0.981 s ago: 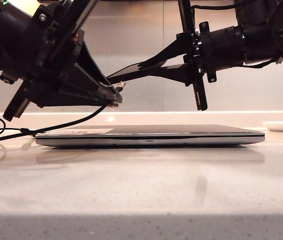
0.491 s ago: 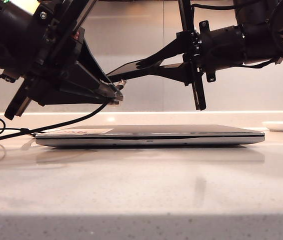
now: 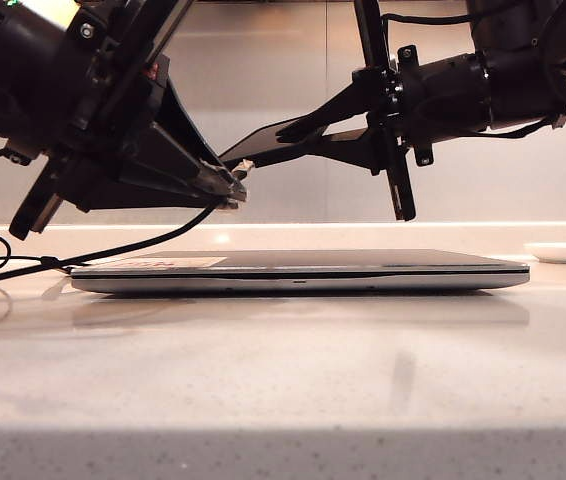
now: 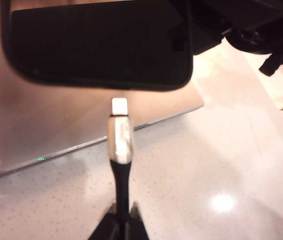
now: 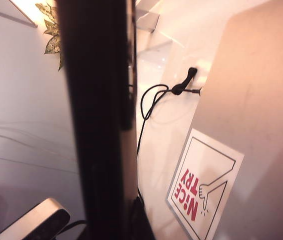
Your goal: Pick up the charging cable and the phone, plug the charging cable into the charging port on the phone, and finally place them back on the table.
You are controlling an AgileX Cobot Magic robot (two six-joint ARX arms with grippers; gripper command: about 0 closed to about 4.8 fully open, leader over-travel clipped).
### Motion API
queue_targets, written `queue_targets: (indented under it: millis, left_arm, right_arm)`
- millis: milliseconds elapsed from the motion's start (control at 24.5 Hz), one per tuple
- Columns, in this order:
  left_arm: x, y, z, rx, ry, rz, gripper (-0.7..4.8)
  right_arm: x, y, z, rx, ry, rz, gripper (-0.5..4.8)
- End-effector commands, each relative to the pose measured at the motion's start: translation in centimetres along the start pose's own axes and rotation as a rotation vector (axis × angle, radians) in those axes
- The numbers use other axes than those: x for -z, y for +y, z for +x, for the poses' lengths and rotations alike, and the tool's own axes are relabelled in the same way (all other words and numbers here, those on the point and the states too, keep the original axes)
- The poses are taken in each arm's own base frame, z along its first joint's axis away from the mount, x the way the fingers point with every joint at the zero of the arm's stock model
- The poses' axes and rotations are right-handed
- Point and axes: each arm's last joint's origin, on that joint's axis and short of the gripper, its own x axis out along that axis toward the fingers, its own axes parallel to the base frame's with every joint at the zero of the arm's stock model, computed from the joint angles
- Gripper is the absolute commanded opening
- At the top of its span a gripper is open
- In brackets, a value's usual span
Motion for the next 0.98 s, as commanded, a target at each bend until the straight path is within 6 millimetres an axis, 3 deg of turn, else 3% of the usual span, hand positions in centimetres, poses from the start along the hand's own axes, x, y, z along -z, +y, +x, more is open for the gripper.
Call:
queue_targets:
  millis: [41,981]
  left_arm:
    - [-0.18,-0.18,-0.04,0.013,-0.013,0.000,-0.07]
    - [-0.18,-0.18,-0.04,0.013,-0.013,0.000,-0.07]
  right_arm:
    - [-0.38,0.89,-0.01,-0.047,-0.017,-0.056,-0.05]
    - [0.02,0.60,0.00,-0.054,0.057,-0.053,-0.05]
